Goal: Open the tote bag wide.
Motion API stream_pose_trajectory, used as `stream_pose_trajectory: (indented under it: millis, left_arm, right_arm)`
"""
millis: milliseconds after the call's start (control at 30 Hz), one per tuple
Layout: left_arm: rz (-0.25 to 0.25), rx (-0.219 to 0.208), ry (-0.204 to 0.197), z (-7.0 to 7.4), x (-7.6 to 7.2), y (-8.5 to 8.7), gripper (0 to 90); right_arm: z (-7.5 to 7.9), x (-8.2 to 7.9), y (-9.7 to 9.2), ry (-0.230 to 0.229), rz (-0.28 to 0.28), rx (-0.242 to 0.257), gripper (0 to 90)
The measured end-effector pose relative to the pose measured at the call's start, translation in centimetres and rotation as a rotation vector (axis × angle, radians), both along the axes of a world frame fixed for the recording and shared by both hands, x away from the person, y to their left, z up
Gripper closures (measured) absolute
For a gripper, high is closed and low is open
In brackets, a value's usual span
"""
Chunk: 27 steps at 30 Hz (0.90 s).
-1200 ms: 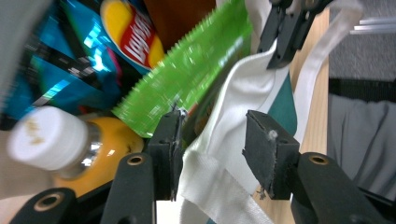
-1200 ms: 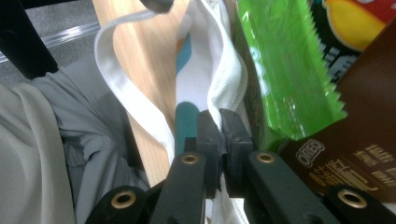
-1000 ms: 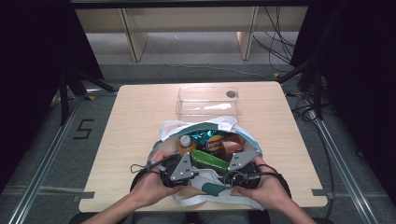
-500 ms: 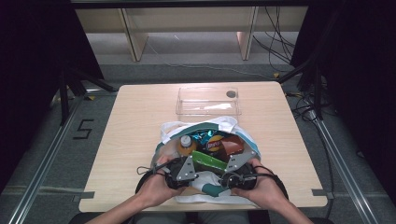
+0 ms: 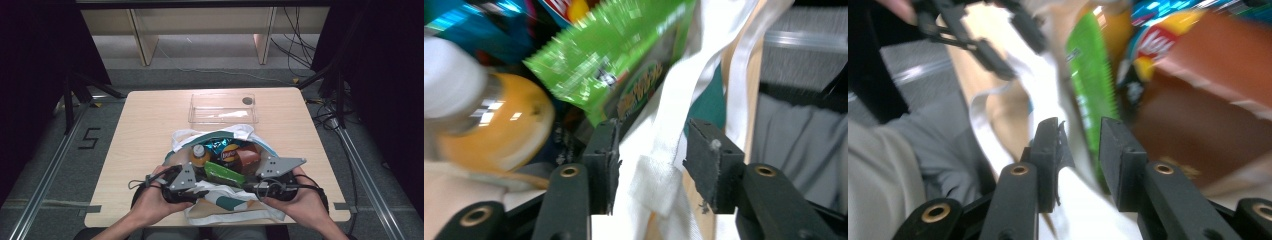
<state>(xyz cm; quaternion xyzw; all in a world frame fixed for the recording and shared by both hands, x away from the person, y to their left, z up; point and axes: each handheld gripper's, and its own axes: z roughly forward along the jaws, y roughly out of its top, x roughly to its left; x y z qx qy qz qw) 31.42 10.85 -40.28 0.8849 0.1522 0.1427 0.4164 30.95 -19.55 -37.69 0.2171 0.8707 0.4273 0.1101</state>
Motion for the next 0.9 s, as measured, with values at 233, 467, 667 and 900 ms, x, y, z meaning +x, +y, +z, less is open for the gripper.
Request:
stream_pose_trajectory:
  millis: [233, 467, 667, 900]
  left_arm:
    - [0.093, -0.129, -0.054, 3.6, 0.1, 3.1, 47.8]
    - [0.172, -0.192, -0.169, 5.8, 1.4, 5.4, 47.0]
    - [0.212, -0.128, -0.201, 5.6, 3.0, 6.1, 42.9]
    - [0.176, -0.051, -0.206, 4.5, 4.4, 5.1, 46.6]
  right_arm:
    - [1.4, 0.5, -1.8, -0.024, -0.100, 0.067, 70.3]
    - [3.3, 1.2, -2.8, -0.110, -0.152, 0.115, 70.4]
    - [4.3, 2.1, -3.4, -0.178, -0.222, 0.126, 65.7]
    - [3.8, 3.8, -3.4, -0.178, -0.234, 0.066, 64.7]
